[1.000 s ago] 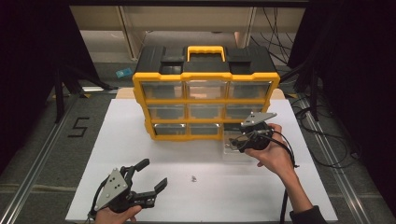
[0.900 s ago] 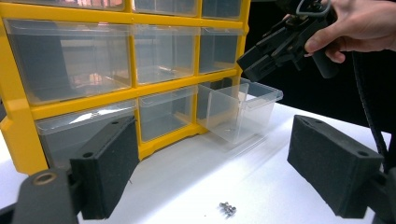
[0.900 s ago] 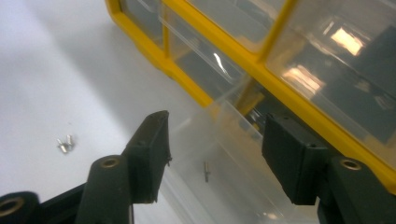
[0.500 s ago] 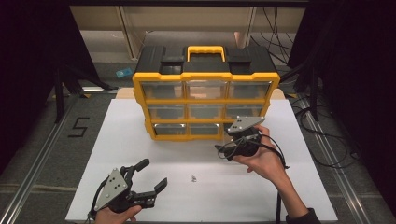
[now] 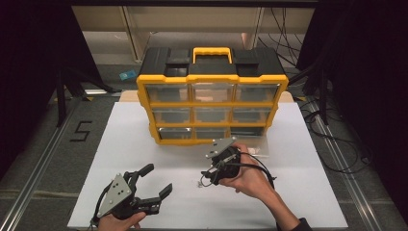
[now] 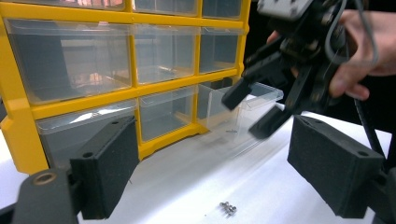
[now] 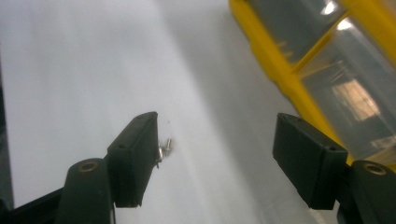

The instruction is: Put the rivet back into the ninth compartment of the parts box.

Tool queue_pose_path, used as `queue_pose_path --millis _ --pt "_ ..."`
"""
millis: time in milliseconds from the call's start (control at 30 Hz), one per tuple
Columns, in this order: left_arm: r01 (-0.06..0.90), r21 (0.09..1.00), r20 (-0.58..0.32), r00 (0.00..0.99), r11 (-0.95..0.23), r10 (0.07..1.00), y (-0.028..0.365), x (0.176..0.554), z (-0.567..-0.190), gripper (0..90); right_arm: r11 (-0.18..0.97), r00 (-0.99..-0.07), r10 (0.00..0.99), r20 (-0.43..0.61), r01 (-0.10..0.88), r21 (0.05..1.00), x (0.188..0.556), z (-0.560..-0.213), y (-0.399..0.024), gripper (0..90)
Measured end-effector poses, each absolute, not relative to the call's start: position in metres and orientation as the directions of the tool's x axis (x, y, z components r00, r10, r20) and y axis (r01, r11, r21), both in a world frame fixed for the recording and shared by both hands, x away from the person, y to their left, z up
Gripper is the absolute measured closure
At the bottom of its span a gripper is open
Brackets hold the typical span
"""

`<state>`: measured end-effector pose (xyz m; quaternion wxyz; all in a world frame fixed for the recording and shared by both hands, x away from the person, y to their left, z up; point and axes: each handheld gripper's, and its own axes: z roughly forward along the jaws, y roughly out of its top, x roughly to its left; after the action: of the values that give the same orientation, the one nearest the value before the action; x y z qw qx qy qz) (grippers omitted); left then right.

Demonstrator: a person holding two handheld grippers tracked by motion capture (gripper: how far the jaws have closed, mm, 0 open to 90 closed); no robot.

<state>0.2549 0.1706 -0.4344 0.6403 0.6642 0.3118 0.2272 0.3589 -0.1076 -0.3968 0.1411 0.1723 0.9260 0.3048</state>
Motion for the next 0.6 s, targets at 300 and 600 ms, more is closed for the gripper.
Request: queue_pose_path --millis 300,600 --pt "0.123 0.992 -0.097 0.702 0.014 0.705 0.171 0.255 -0.435 16.0 0.809 -0.921 0.361 -0.148 0.231 0.54 0.363 -0.42 -0.092 35.3" --pt "0.123 0.992 -0.097 0.702 0.014 0.705 0.171 0.255 -0.435 16.0 0.841 -0.935 0.341 -0.099 0.256 0.476 0.375 -0.443 -0.078 39.9"
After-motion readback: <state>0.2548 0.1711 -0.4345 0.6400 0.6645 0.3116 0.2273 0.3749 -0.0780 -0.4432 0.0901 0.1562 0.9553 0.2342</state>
